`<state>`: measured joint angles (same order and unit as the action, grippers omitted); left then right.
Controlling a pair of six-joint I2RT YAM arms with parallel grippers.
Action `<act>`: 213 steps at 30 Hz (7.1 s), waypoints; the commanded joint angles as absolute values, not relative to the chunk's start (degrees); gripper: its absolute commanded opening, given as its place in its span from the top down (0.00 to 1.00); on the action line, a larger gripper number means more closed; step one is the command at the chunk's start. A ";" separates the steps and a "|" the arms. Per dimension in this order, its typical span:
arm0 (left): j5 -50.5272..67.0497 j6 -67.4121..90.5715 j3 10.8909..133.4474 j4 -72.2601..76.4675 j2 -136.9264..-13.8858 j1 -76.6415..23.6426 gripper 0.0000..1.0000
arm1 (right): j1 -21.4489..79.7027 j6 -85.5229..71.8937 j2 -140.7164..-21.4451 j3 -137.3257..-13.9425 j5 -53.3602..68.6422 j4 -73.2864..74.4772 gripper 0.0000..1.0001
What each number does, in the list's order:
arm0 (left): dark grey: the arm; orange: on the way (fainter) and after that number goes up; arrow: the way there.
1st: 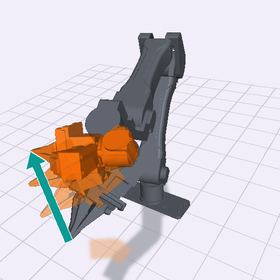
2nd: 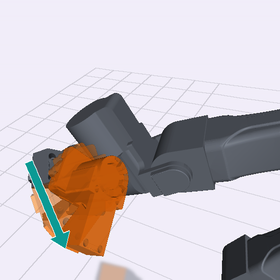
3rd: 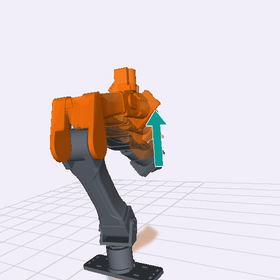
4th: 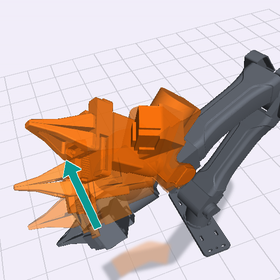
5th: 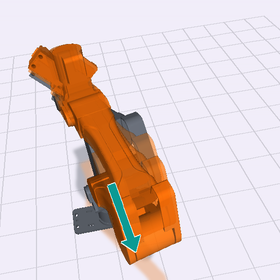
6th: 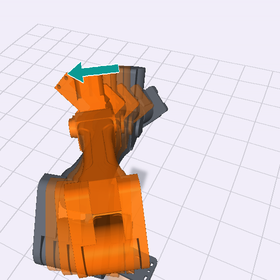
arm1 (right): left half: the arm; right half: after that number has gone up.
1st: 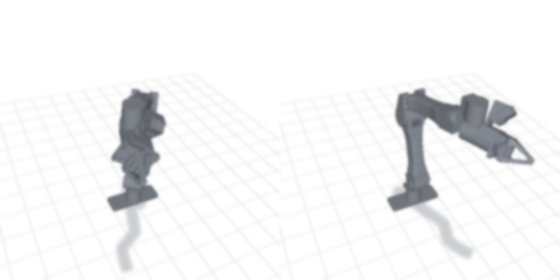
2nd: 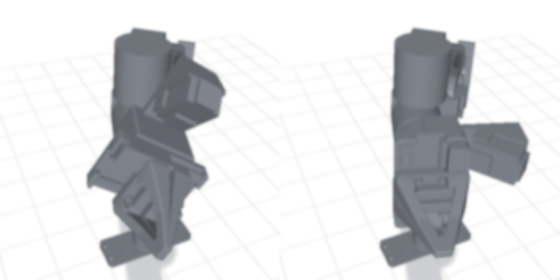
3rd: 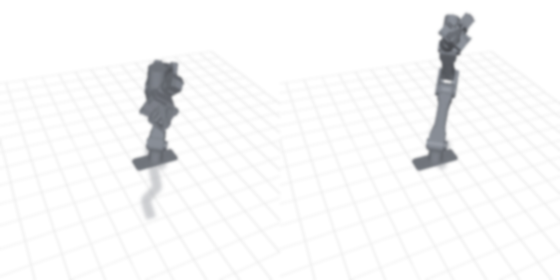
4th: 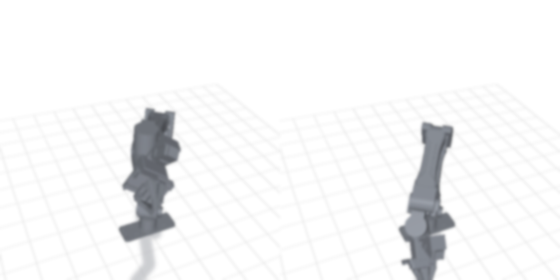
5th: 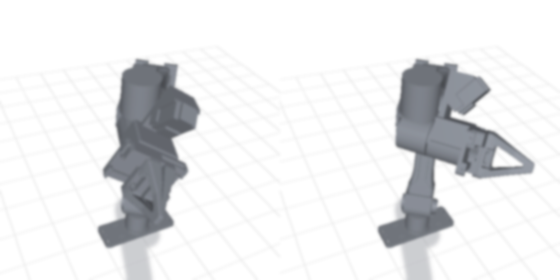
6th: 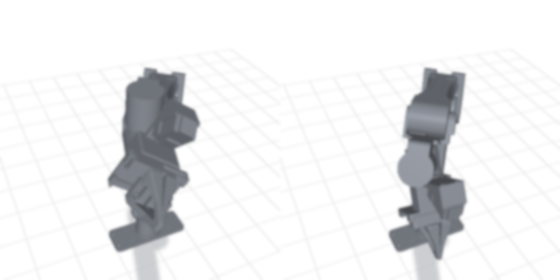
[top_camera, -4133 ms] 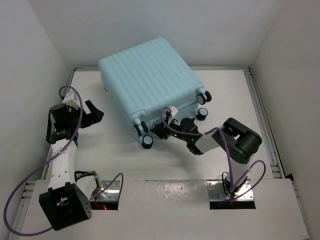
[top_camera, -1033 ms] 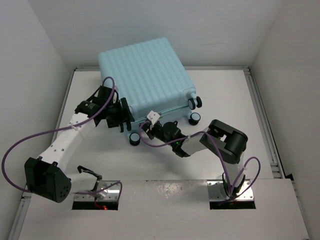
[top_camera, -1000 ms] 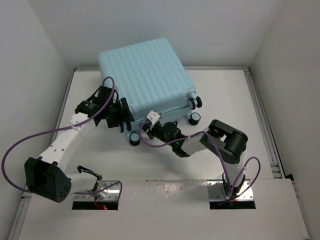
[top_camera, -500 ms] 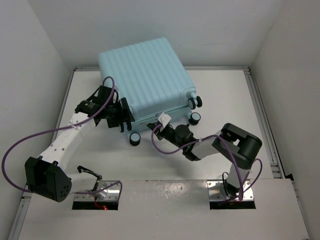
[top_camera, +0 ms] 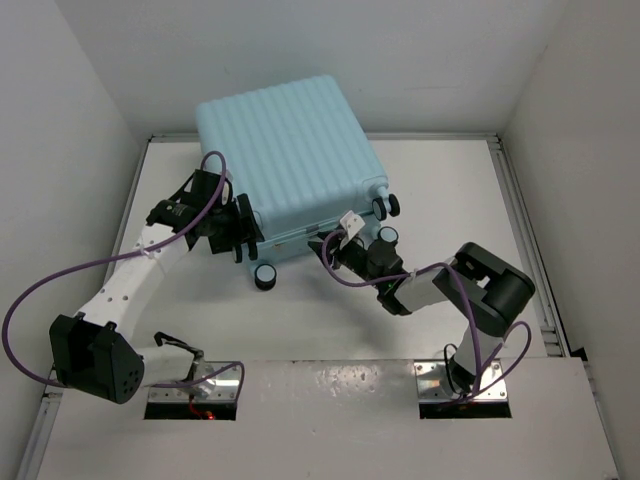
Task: Pack the luggage
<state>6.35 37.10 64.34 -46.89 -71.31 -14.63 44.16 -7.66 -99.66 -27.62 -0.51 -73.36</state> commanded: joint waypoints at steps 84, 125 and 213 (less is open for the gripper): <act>3.52 38.06 61.70 -48.42 -75.15 -12.04 0.96 | 48.95 -7.39 -109.08 -46.33 -7.53 -90.81 1.00; -3.69 38.14 60.64 -51.68 -77.43 -5.89 1.00 | 36.65 2.28 -87.37 -24.53 -18.37 -68.64 1.00; -9.07 10.21 87.63 -27.00 -106.46 8.53 0.10 | 6.23 -14.41 -158.04 -108.12 2.36 -79.07 1.00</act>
<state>-0.25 9.39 91.72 -49.12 -100.40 5.93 8.60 -13.06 -163.35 -114.56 8.93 -72.62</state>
